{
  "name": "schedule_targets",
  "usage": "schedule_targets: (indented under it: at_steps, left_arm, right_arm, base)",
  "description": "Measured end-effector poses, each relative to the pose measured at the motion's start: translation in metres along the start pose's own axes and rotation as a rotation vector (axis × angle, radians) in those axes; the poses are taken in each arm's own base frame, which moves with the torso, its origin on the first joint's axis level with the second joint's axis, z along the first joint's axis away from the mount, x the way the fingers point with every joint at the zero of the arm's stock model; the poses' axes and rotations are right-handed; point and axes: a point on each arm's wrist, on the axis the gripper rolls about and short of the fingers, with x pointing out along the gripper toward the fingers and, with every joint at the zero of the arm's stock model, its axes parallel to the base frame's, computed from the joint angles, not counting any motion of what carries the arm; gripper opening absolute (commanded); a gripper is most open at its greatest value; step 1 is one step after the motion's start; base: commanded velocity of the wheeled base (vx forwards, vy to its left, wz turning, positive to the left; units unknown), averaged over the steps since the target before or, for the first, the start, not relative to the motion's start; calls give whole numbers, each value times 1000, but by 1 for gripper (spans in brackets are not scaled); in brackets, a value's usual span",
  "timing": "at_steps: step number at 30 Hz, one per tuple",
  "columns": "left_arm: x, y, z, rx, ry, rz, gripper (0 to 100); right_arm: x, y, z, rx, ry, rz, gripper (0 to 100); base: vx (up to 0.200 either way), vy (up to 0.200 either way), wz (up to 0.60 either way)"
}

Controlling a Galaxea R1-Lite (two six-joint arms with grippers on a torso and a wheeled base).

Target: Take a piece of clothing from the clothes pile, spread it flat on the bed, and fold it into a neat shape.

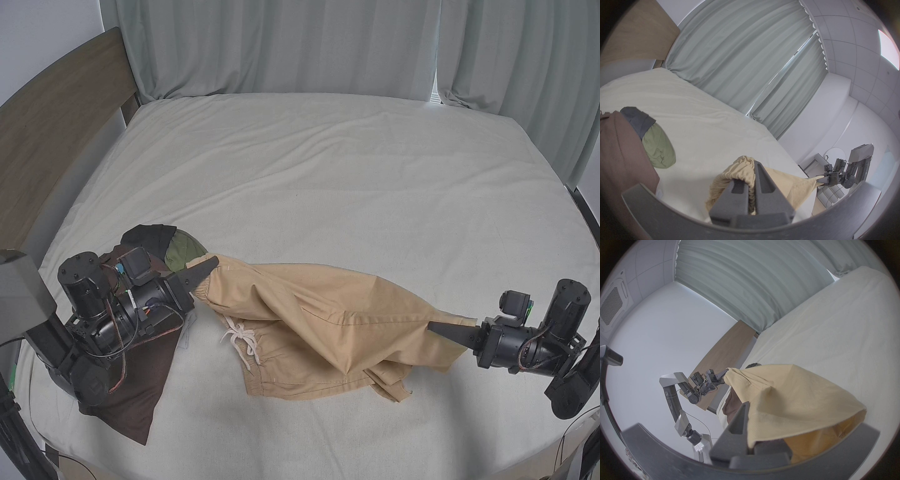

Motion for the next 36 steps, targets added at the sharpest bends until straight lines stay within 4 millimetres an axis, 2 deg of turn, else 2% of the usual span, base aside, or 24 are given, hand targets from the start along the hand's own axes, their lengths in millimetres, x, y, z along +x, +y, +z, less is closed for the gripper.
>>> schedule_targets:
  at_steps: [24,36]
  left_arm:
    - [-11,-25,28,53,-77,-90,0]
    - [-15,-28,31,66,-66,-128,0]
  right_arm:
    - [-7,26,19,-91,-88,60,0]
    - [-7,29,24,-111,-110,69,0]
  base:
    - [0,0,0]
    - [0,0,0]
